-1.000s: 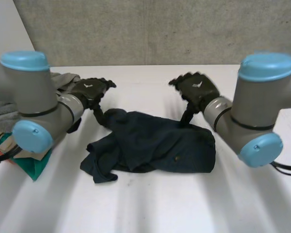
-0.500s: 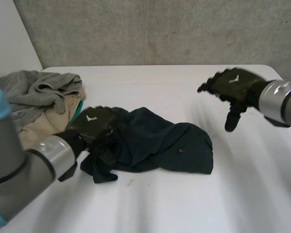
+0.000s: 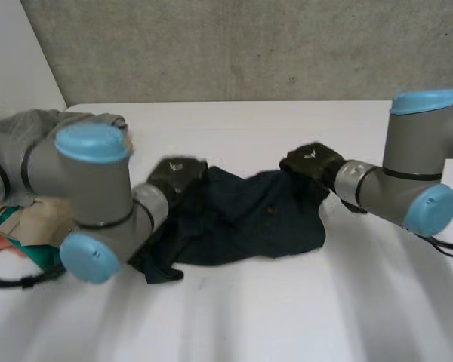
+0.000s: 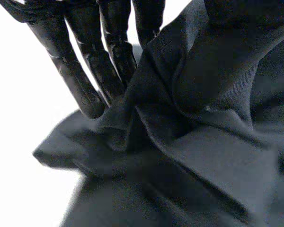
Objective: Fold the laundry.
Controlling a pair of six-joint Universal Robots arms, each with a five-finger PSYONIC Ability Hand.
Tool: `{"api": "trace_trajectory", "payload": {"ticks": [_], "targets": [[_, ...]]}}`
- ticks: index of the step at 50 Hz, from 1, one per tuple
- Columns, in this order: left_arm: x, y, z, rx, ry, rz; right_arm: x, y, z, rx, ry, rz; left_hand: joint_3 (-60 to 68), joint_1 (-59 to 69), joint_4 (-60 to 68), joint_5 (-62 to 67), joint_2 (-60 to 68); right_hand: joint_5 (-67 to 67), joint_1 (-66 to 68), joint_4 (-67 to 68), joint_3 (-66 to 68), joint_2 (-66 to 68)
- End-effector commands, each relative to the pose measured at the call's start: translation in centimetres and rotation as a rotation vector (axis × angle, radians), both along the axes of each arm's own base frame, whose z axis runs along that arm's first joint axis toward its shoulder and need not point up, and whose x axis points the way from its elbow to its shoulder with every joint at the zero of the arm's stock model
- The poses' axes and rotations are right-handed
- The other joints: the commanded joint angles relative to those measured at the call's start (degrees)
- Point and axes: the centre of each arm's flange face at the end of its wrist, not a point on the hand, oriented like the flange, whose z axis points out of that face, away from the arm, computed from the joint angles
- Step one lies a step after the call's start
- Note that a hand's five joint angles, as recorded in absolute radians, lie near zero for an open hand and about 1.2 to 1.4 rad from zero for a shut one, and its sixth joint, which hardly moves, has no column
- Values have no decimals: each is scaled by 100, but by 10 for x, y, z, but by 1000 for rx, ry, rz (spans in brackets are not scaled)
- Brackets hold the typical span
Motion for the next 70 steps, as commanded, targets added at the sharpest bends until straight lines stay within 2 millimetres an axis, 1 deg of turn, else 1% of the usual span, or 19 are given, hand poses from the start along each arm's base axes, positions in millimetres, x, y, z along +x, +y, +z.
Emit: {"api": "trace_trajectory", "payload": {"ticks": [1, 4, 5, 9, 12, 16, 19, 23, 27, 28, 32, 35, 37, 43, 45, 48, 50, 61, 70], "targets": [[2, -57, 85, -337, 91, 13, 14, -42, 78, -384, -165, -119, 1302, 1474, 1140, 1492, 1165, 1374, 1527, 1162, 1289, 1242], [6, -70, 127, -481, 157, 15, 14, -49, 126, -546, -306, -160, 1302, 1474, 1140, 1492, 1165, 1374, 1527, 1162, 1289, 1242], [9, -74, 157, -581, 208, 15, 13, -48, 156, -640, -411, -171, 1302, 1474, 1140, 1492, 1165, 1374, 1527, 1162, 1289, 1242], [15, -68, 220, -774, 342, 1, 10, -32, 216, -831, -634, -124, 1302, 1474, 1140, 1492, 1165, 1374, 1527, 1162, 1289, 1242], [16, -54, 250, -835, 427, -59, 8, -20, 236, -912, -692, -86, 1302, 1474, 1140, 1492, 1165, 1374, 1527, 1162, 1289, 1242], [15, -38, 254, -815, 439, -144, 11, -1, 240, -933, -658, -54, 1302, 1474, 1140, 1492, 1165, 1374, 1527, 1162, 1289, 1242], [16, -32, 243, -773, 415, -165, 9, -2, 229, -900, -614, -71, 1302, 1474, 1140, 1492, 1165, 1374, 1527, 1162, 1289, 1242], [19, -22, 205, -658, 359, -174, -1, -11, 192, -762, -508, -130, 1302, 1474, 1140, 1492, 1165, 1374, 1527, 1162, 1289, 1242], [20, -7, 138, -473, 273, -197, -11, -10, 131, -537, -358, -167, 1302, 1474, 1140, 1492, 1165, 1374, 1527, 1162, 1289, 1242], [20, 4, 108, -384, 236, -214, -14, -4, 107, -452, -294, -171, 1302, 1474, 1140, 1492, 1165, 1374, 1527, 1162, 1289, 1242], [21, 43, 38, -187, 139, -276, -23, 21, 47, -264, -98, -151, 1302, 1474, 1140, 1492, 1165, 1374, 1527, 1162, 1289, 1242], [25, 72, -5, -71, 60, -319, -32, 39, 21, -179, 27, -127, 1302, 1474, 1140, 1492, 1165, 1374, 1527, 1162, 1289, 1242], [26, 83, -17, -41, 29, -336, -40, 57, 2, -117, 147, -88, 1302, 1474, 1140, 1492, 1165, 1374, 1527, 1162, 1289, 1242], [33, 103, -24, -13, -30, -352, -55, 85, 0, -55, 248, -53, -575, -403, -737, -385, -712, 1374, 1527, 1162, 1289, 1242], [36, 106, -13, -24, -27, -344, -60, 89, 8, -52, 238, -70, -2133, -1961, -2295, -1943, -2270, -1016, -864, -1229, -1101, -1148], [42, 110, 2, -31, -27, -322, -65, 96, 20, -50, 225, -86, -2665, -2493, -2827, -2475, -2802, -3244, -3092, -3457, -3329, -3376], [46, 110, 9, -36, -29, -301, -67, 97, 27, -51, 217, -96, -2816, -2645, -2979, -2626, -2954, -3723, -3570, -3935, -3808, -3855], [77, 113, 29, 26, -42, -130, -88, 109, 64, 48, 184, -129, -3036, -2864, -3198, -2846, -3173, -3994, -3842, -4206, -4079, -4126], [90, 95, 15, 82, -57, -52, -89, 109, 51, 54, 201, -94, -2650, -2478, -2812, -2459, -2787, -3859, -3707, -4072, -3945, -3992]]}}
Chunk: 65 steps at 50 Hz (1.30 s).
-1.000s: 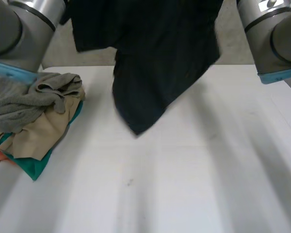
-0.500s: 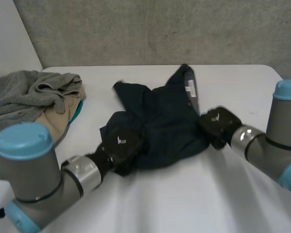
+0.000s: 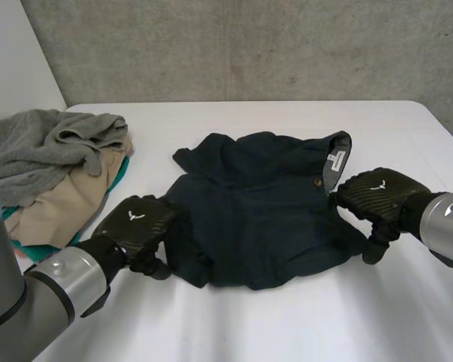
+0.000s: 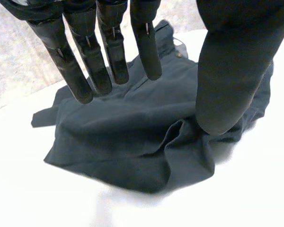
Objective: Fold the laundry.
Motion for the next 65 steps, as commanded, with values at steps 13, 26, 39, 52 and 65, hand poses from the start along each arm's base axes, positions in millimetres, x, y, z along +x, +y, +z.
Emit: {"api": "trace_trajectory", "payload": {"ticks": [13, 26, 39, 52, 65], "targets": [[-11, -22, -55, 202, -11, -48, 6, -15, -63, -60, 26, 53, 788, 692, 819, 846, 796, 624, 402, 509, 418, 455], [-47, -30, -69, 57, -21, -82, 9, -19, -76, -39, -1, 36, 788, 692, 819, 846, 796, 1129, 907, 1014, 923, 960], [-62, -30, -77, -3, -71, -101, 9, -21, -86, -37, -21, 23, 990, 894, 1021, 1048, 998, 1298, 1075, 1182, 1092, 1129], [-67, -41, -92, -42, -140, -121, 17, -25, -94, -72, -26, 44, 3085, 2989, 3116, 3143, 3093, 3175, 2953, 3060, 2969, 3006], [-28, -18, -13, -93, -78, -110, 14, -6, -61, -111, 75, 88, 4588, 4492, 4619, 4646, 4596, 5640, 5417, 5524, 5434, 5471]]}}
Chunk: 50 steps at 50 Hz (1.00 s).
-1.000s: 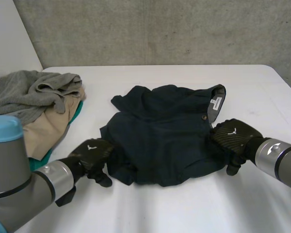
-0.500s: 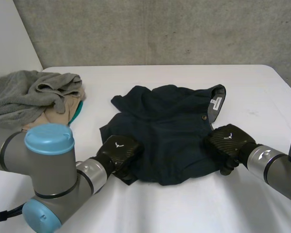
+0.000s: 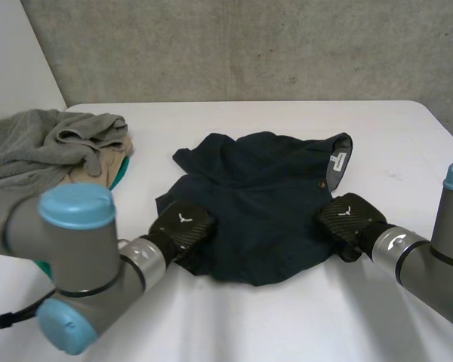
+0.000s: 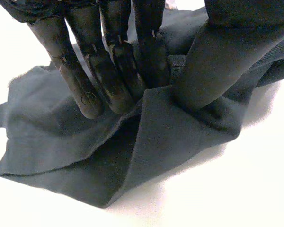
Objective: Fold the laundry.
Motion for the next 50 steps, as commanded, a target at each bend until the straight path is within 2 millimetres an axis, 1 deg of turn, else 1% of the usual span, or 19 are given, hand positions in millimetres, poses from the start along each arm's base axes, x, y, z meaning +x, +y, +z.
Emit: {"api": "trace_trajectory", "payload": {"ticks": [1, 7, 8, 12, 15, 18, 22, 25, 26, 29, 30, 33, 34, 37, 38, 41, 42, 46, 50], "targets": [[38, 27, 62, -20, 61, 7, -11, 20, 39, -30, 97, 30, 1188, 1517, 1136, 1461, 1161, 1285, 1899, 1155, 1208, 1247], [61, 62, 87, 34, 51, -18, -28, 43, 65, 27, 196, 46, 1188, 1517, 1136, 1461, 1161, 1285, 1899, 1155, 1208, 1247], [67, 76, 90, 85, 24, -35, -33, 54, 67, 79, 241, 63, 1188, 1517, 1136, 1461, 1161, 1285, 1899, 1155, 1208, 1247], [78, 108, 90, 220, -58, -103, -42, 75, 69, 170, 350, 145, 1188, 1517, 1136, 1461, 1161, 1285, 1899, 1155, 1208, 1247], [79, 119, 84, 260, -96, -154, -39, 76, 70, 147, 362, 191, 1188, 1517, 1136, 1461, 1161, 1285, 1899, 1155, 1208, 1247], [76, 111, 79, 222, -108, -165, -34, 71, 65, 133, 334, 193, 1188, 1517, 1136, 1461, 1161, 1285, 1899, 1155, 1208, 1247], [67, 80, 66, 136, -104, -119, -27, 59, 52, 150, 317, 171, 1188, 1517, 1136, 1461, 1161, 1285, 1899, 1155, 1208, 1247], [59, 46, 61, 34, -89, -50, -21, 45, 45, 131, 319, 143, 1188, 1517, 1136, 1461, 1161, 1285, 1899, 1155, 1208, 1247], [53, 27, 62, -26, -80, -20, -16, 35, 43, 104, 319, 128, 1188, 1517, 1136, 1461, 1161, 1285, 1899, 1155, 1208, 1247], [45, -3, 70, -129, -52, 21, -7, 14, 47, 31, 307, 88, 1188, 1517, 1136, 1461, 1161, 1285, 1899, 1155, 1208, 1247], [39, -24, 80, -205, -21, 41, 0, -3, 56, -40, 288, 43, 1188, 1517, 1136, 1461, 1161, 1285, 1899, 1155, 1208, 1247], [32, -51, 107, -325, 42, 61, 12, -31, 85, -193, 228, -28, 1188, 1517, 1136, 1461, 1161, 1285, 1899, 1155, 1208, 1247], [27, -66, 133, -419, 94, 74, 20, -50, 113, -323, 156, -74, 1188, 1517, 1136, 1461, 1161, 1285, 1899, 1155, 1208, 1247], [22, -80, 178, -565, 202, 78, 33, -70, 161, -527, 17, -113, 1188, 1517, 1136, 1461, 1161, 1285, 1899, 1155, 1208, 1247], [19, -87, 210, -661, 296, 72, 40, -78, 191, -656, -81, -118, 1188, 1517, 1136, 1461, 1161, 1285, 1899, 1155, 1208, 1247], [23, -95, 259, -801, 450, 67, 48, -83, 233, -849, -221, -100, 1188, 1517, 1136, 1461, 1161, 1285, 1899, 1155, 1208, 1247], [27, -98, 284, -854, 555, 68, 53, -84, 257, -974, -312, -77, 1188, 1517, 1136, 1461, 1161, 1285, 1899, 1155, 1208, 1247], [36, -102, 314, -856, 713, 68, 58, -85, 287, -1170, -484, -41, 1188, 1517, 1136, 1461, 1161, 1285, 1899, 1155, 1208, 1247], [40, -107, 307, -801, 699, 89, 58, -92, 277, -1142, -525, -44, 1188, 1517, 1136, 1461, 1161, 1285, 1899, 1155, 1208, 1247]]}}
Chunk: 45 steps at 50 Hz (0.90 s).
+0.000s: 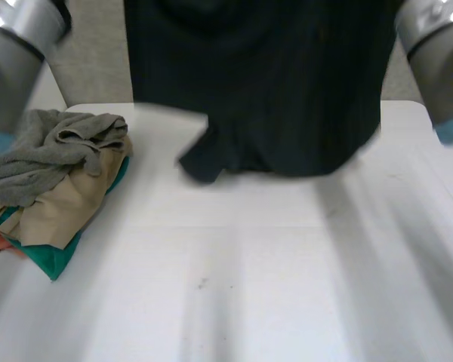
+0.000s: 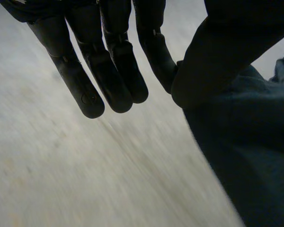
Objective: Fold the laundry.
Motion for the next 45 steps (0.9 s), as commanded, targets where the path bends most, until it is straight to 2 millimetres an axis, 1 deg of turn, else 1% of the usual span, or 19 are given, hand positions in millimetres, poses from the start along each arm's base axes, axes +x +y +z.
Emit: {"api": "trace_trajectory", "payload": {"ticks": [1, 3, 6, 9, 10, 12, 13, 14, 17, 18, 22, 26, 32, 33, 36, 37, 40, 43, 45], "targets": [[10, -7, 9, 52, 76, -34, 5, -7, 5, -105, -103, 74, 1179, 1402, 1123, 1317, 1140, 1210, 1623, 1126, 1185, 1247], [9, -7, -2, 86, 57, -23, 6, -11, -4, -78, -92, 70, 1179, 1402, 1123, 1317, 1140, 1210, 1623, 1126, 1185, 1247], [8, -5, -39, 191, 5, -10, 6, -21, -36, 34, -57, 49, 1179, 1402, 1123, 1317, 1140, 1210, 1623, 1126, 1185, 1247], [8, -3, -64, 258, -20, -12, 6, -25, -59, 111, -32, 42, 1179, 1402, 1123, 1317, 1140, 1210, 1623, 1126, 1185, 1247], [8, -2, -85, 318, -41, -16, 8, -26, -79, 175, -8, 42, 1179, 1402, 1123, 1317, 1140, 1210, 1623, 1126, 1185, 1247], [8, 2, -109, 388, -66, -22, 9, -25, -99, 246, 22, 44, 1179, 1402, 1123, 1317, 1140, 1210, 1623, 1126, 1185, 1247], [8, 4, -121, 421, -79, -27, 9, -24, -112, 287, 39, 45, 1179, 1402, 1123, 1317, 1140, 1210, 1623, 1126, 1185, 1247], [7, 11, -147, 493, -110, -37, 10, -20, -135, 364, 74, 47, 1179, 1402, 1123, 1317, 1140, 1210, 1623, 1126, 1185, 1247], [4, 23, -184, 597, -158, -64, 12, -11, -170, 468, 140, 56, 1179, 1402, 1123, 1317, 1140, 1210, 1623, 1126, 1185, 1247], [2, 32, -206, 658, -191, -82, 10, -5, -192, 534, 187, 49, 1179, 1402, 1123, 1317, 1140, 1210, 1623, 1126, 1185, 1247], [2, 55, -247, 777, -273, -107, 1, 16, -233, 686, 306, 29, 1179, 1402, 1123, 1317, 1140, 1210, 1623, 1126, 1185, 1247], [10, 75, -263, 876, -328, -110, -13, 40, -254, 830, 415, 15, 1179, 1402, 1123, 1317, 1140, 1210, 1623, 1126, 1185, 1247], [21, 114, -250, 990, -454, -128, -39, 90, -256, 1083, 583, 0, 1179, 1402, 1123, 1317, 1140, 1210, 1623, 1126, 1185, 1247], [26, 130, -245, 1038, -530, -139, -52, 111, -256, 1193, 676, -13, 1179, 1402, 1123, 1317, 1140, 1210, 1623, 1126, 1185, 1247], [36, 161, -240, 1157, -666, -178, -74, 139, -249, 1343, 812, -20, 1179, 1402, 1123, 1317, 1140, 1210, 1623, 1126, 1185, 1247], [43, 181, -237, 1260, -753, -219, -86, 150, -241, 1397, 864, -9, 1179, 1402, 1123, 1317, 1140, 1210, 1623, 1126, 1185, 1247], [49, 211, -230, 1352, -873, -354, -89, 157, -233, 1350, 884, 47, 1179, 1402, 1123, 1317, 1140, 1210, 1623, 1126, 1185, 1247], [46, 211, -228, 1281, -873, -399, -85, 154, -230, 1296, 862, 69, 1179, 1402, 1123, 1317, 1140, 1210, 1623, 1126, 1185, 1247], [42, 200, -228, 1223, -829, -365, -82, 149, -225, 1263, 820, 78, 1179, 1402, 1123, 1317, 1140, 1210, 1623, 1126, 1185, 1247]]}}
